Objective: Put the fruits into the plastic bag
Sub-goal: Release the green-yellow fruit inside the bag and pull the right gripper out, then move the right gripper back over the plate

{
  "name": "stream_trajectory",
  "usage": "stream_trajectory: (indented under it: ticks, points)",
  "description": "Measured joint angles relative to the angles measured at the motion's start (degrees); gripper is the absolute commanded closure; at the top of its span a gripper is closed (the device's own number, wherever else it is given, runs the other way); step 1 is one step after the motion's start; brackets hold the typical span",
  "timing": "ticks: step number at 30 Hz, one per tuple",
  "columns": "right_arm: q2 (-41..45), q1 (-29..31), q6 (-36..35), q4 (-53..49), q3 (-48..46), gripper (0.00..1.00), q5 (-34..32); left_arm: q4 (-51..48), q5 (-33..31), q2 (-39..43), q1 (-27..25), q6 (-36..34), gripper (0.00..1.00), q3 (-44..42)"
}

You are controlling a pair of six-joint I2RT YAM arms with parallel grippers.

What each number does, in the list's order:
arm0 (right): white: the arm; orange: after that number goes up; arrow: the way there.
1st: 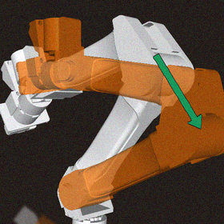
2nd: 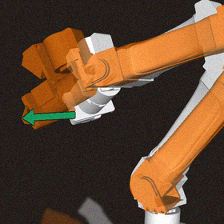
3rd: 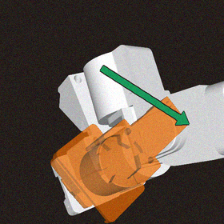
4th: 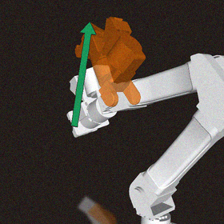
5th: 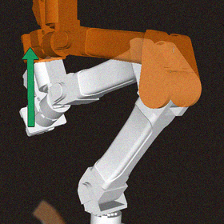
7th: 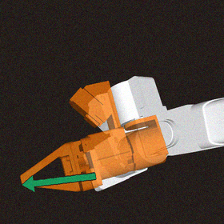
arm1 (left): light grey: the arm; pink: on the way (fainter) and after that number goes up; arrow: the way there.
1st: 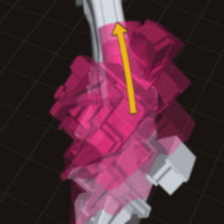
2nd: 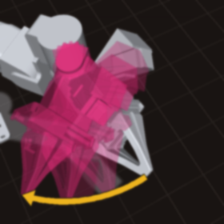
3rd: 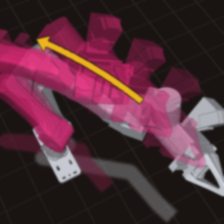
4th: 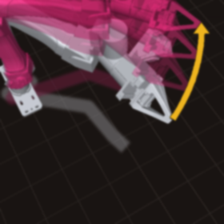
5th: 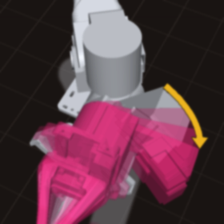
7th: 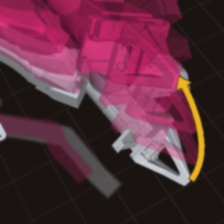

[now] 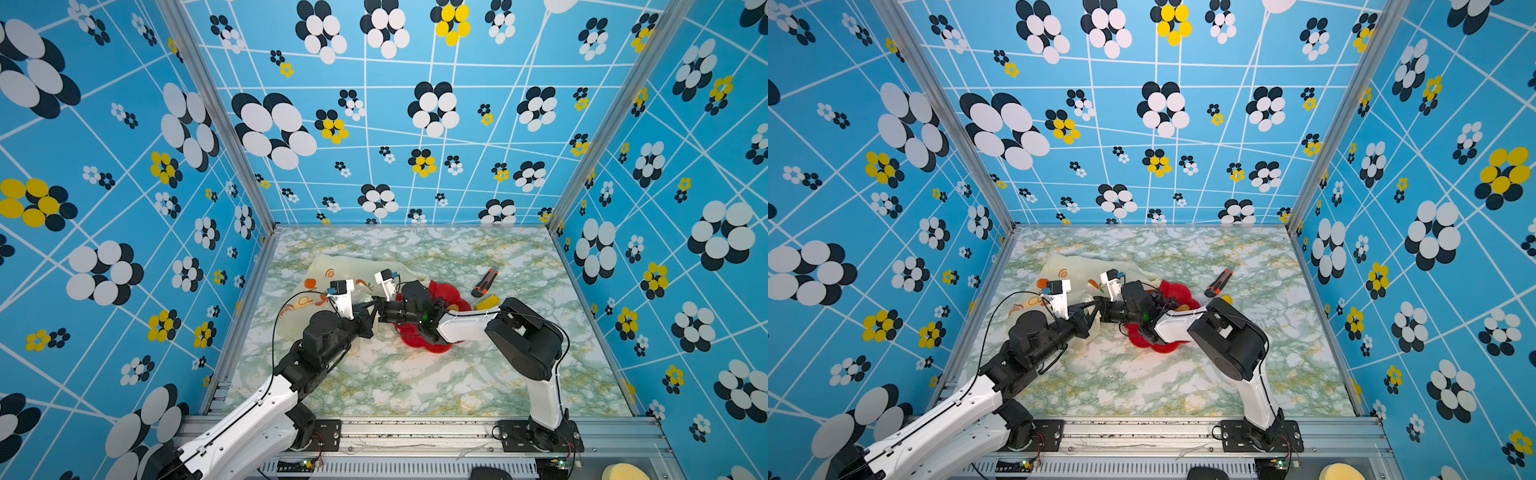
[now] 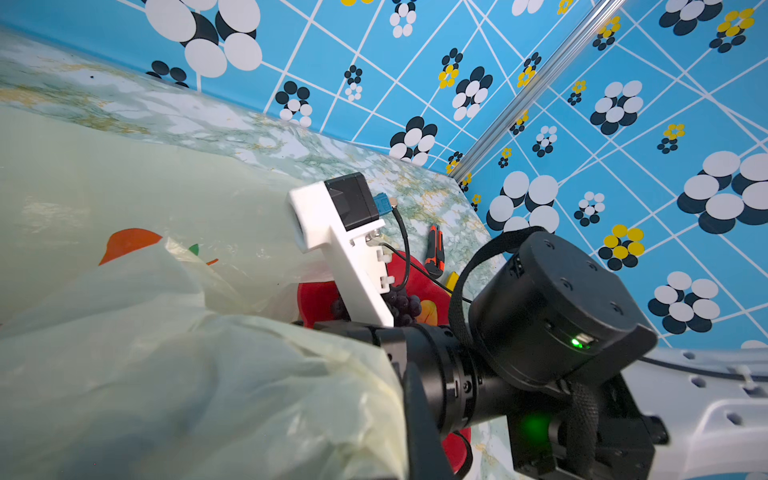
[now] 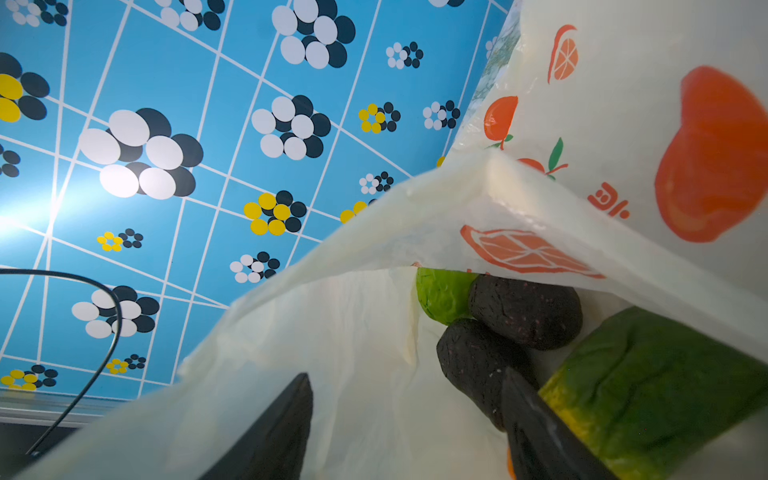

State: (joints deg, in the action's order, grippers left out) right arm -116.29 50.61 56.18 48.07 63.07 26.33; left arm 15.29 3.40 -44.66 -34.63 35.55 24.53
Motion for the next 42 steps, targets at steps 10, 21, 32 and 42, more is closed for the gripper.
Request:
stream_trajectory:
  ticks: [10,21,32,42]
  points:
    - [0.0,0.0,-1.75,-2.01,0.0,0.22,-0.02,-0.2,-0.02,0.24,0.0,-0.02,1.0,-0.68]
    - [7.74,-0.11,-17.44,-19.52,-0.31,0.01,-5.6,4.59,0.61,1.9,-1.05,-2.38,1.0,-3.8]
    - [24.98,-0.92,-34.32,-34.27,-7.02,0.01,-22.27,14.34,10.05,-0.44,-3.85,-5.86,1.0,-4.83]
    - [35.43,-15.17,-25.81,-48.87,-1.79,0.01,-17.73,10.97,-2.21,-6.34,-0.61,-9.57,1.0,-8.11]
